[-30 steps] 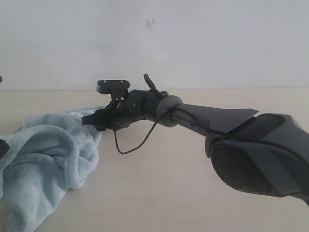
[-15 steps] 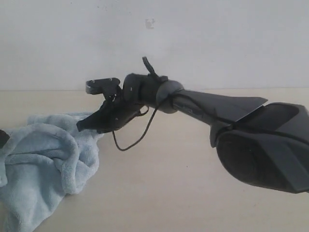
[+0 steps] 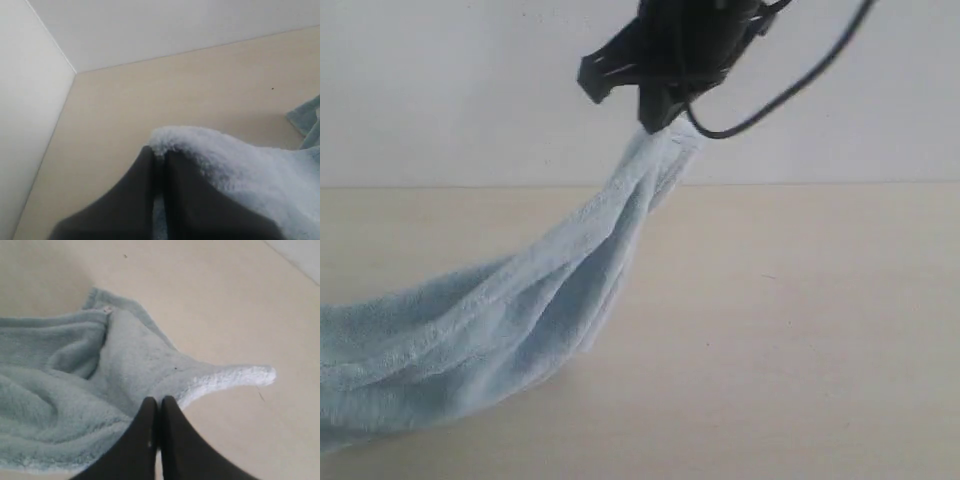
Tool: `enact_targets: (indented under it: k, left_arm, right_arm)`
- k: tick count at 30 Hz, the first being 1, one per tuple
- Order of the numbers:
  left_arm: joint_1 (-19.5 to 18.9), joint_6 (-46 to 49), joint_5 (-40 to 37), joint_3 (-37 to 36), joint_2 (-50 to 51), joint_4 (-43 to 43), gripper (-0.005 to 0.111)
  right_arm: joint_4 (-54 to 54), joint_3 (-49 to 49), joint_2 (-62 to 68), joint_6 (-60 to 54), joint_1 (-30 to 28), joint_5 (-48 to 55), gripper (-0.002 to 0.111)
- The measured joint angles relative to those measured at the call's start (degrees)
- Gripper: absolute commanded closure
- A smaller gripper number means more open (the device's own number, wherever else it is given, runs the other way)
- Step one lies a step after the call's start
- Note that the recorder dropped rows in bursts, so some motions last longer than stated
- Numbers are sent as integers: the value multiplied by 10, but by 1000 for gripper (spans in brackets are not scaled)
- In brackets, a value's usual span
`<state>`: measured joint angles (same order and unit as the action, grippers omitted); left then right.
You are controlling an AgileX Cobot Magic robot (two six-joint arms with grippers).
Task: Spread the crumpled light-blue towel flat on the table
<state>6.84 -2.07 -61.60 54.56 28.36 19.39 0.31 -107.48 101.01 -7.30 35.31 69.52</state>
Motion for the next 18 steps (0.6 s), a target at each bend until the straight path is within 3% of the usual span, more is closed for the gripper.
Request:
enact_targets:
  k: [8,13,18]
  left_arm:
    - [25,-4,41,0,29,-81,103]
    - [39,-4,99,0,82,-105,103]
    - [39,1,126,0,138,-117,103]
  right_arm:
    - [-228,283,-260,73,0,6,108]
    - [-269,365,-391,85,0,7,108]
    - [-278,387,-481,97,0,8,108]
